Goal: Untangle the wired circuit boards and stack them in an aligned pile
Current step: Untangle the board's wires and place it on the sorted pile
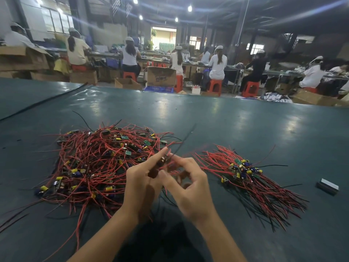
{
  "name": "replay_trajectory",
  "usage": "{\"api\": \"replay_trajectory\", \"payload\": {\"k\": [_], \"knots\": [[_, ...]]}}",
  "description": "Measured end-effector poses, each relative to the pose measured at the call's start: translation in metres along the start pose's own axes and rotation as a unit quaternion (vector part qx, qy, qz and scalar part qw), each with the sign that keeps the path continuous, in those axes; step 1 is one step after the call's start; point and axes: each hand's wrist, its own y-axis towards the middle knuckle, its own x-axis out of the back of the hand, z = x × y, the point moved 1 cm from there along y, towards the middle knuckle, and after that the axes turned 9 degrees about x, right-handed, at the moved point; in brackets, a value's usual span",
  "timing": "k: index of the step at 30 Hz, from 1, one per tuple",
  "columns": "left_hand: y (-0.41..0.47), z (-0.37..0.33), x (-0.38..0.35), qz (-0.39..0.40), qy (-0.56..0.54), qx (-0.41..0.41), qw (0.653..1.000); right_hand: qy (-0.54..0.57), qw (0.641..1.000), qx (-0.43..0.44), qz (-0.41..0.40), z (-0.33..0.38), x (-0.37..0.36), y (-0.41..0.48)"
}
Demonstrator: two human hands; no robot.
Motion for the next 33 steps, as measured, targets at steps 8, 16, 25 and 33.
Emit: {"api": "replay_trajectory", "payload": {"k": [8,16,25,33], "knots": [[-0.003,-0.005,-0.006,0.018,0.046,-0.105,0.993,0.094,0.988,0.024,-0.123,0.011,-0.008,0.003],[-0.001,-0.007,-0.015,0.217,-0.278,0.277,0.894,0.211,0.97,-0.066,-0.105,0.017,0.006,0.007],[0.001,-0.007,-0.016,0.113,-0.338,0.29,0.888,0.231,0.924,-0.228,-0.202,0.015,0.006,0.007],[-0.003,-0.002,-0.018,0.084,-0.265,0.27,0.922,0.305,0.895,-0.28,-0.164,0.014,-0.009,0.001]]}}
